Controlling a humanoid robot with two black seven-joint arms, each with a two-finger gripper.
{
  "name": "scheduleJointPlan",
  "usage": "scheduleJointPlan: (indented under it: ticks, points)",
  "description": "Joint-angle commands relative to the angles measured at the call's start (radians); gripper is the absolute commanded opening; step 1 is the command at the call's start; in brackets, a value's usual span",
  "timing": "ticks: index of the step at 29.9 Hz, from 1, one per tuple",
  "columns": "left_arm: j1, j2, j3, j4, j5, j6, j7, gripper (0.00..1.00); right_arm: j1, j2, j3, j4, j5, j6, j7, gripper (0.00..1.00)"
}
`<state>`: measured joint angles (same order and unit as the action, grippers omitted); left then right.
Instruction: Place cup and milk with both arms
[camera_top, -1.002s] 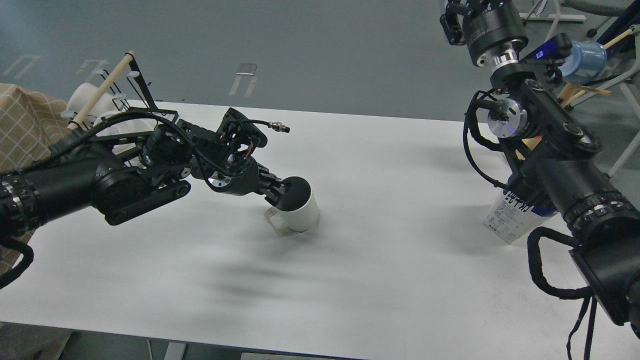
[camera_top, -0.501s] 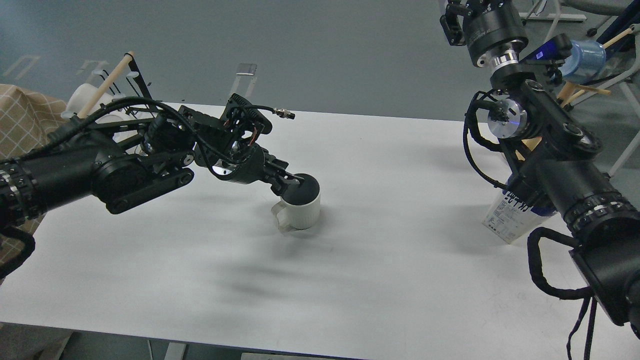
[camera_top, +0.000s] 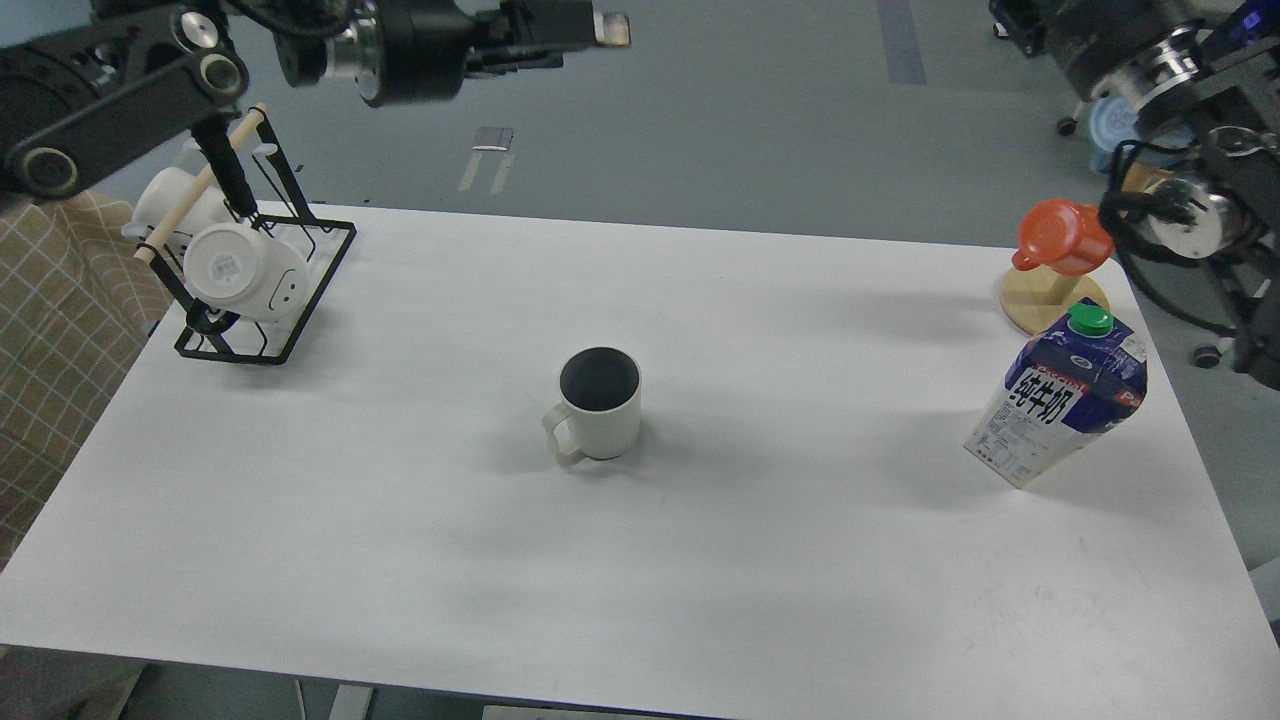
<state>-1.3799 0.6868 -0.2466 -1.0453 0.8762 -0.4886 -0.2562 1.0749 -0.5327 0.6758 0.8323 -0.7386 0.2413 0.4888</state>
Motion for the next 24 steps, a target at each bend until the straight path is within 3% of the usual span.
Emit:
scheduleJointPlan:
  ticks: [1, 6, 8, 12, 13, 16, 19, 24]
  points:
    - [0.054, 0.0, -0.031, 0.053, -0.208, 0.0, -0.003, 0.94, -0.006, -0.186, -0.062, 0.143, -0.119, 0.0, 0.0, 1.0]
    - [0.113, -0.042, -0.083, 0.087, -0.462, 0.062, 0.003, 0.94, -0.064, -0.4, -0.073, 0.323, -0.405, -0.057, 0.0, 1.0]
    - [0.128, -0.068, -0.112, 0.096, -0.497, 0.074, 0.003, 0.94, -0.133, -0.51, -0.073, 0.407, -0.54, -0.147, 0.0, 1.0]
    - [0.17, -0.104, -0.152, 0.123, -0.502, 0.079, 0.005, 0.94, -0.251, -0.618, -0.076, 0.472, -0.764, -0.333, 0.0, 1.0]
    - [0.179, -0.115, -0.166, 0.123, -0.502, 0.082, 0.011, 0.94, -0.309, -0.65, -0.076, 0.473, -0.839, -0.424, 0.0, 1.0]
    - [0.188, -0.122, -0.181, 0.125, -0.502, 0.085, 0.028, 0.94, -0.471, -0.694, -0.076, 0.465, -0.912, -0.629, 0.0, 1.0]
    - [0.19, -0.128, -0.181, 0.125, -0.502, 0.084, 0.028, 0.94, -0.602, -0.711, -0.078, 0.456, -0.923, -0.73, 0.0, 1.0]
    - [0.193, -0.13, -0.181, 0.125, -0.499, 0.082, 0.028, 0.94, -0.779, -0.707, -0.079, 0.436, -0.943, -0.73, 0.0, 1.0]
